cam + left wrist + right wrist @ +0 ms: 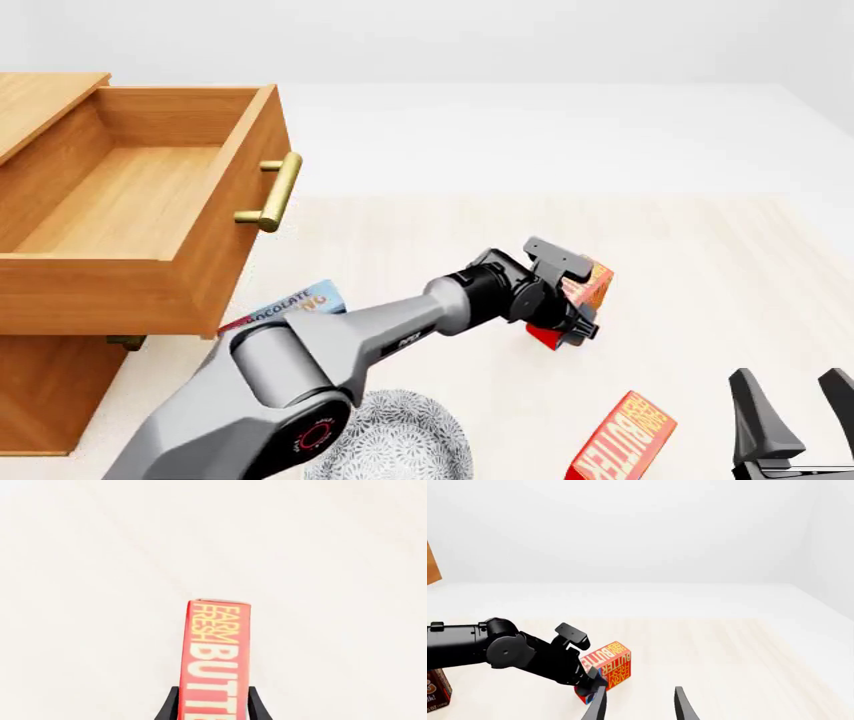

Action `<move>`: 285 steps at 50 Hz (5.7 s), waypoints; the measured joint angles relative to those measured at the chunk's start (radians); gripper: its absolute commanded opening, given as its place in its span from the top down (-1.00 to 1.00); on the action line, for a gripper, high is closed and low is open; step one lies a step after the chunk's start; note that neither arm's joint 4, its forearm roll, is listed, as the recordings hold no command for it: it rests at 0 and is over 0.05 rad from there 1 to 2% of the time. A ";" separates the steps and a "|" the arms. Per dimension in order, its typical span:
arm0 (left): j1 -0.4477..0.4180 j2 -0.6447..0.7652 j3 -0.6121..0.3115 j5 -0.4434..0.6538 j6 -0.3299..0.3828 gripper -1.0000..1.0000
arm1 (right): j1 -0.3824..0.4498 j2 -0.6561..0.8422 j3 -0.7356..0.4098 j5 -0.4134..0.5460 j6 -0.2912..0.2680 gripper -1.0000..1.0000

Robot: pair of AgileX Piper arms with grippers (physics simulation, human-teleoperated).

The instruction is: Put the butter at the front in the top drawer of the cabinet and close it.

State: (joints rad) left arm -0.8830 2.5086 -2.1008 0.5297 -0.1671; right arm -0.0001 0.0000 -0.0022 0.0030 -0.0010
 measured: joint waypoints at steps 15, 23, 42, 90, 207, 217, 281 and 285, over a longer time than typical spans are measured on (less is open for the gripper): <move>0.002 0.029 -0.032 0.013 -0.016 1.00 | 0.000 0.000 0.000 0.000 0.000 -1.00; 0.005 0.014 -0.008 0.009 -0.013 1.00 | 0.000 0.000 0.000 0.000 0.000 -1.00; 0.039 -0.142 0.149 -0.024 0.007 1.00 | 0.000 0.000 0.001 -0.001 0.000 -1.00; 0.186 -0.640 0.535 0.039 0.113 1.00 | 0.000 0.000 0.001 -0.001 0.000 -1.00; 0.875 -1.153 0.461 0.546 0.277 1.00 | 0.000 0.000 0.001 -0.001 0.000 -1.00; 0.909 -1.173 0.532 0.516 0.249 1.00 | 0.000 0.000 0.001 -0.001 0.000 -1.00; 0.927 -1.079 0.727 0.326 0.139 1.00 | 0.000 0.000 0.001 -0.001 0.000 -1.00; 0.927 -1.079 0.738 0.317 0.137 1.00 | 0.000 0.000 0.001 -0.001 0.000 -1.00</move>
State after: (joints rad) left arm 0.0440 1.4298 -1.3625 0.8467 -0.0297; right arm -0.0002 0.0000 -0.0010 0.0017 -0.0009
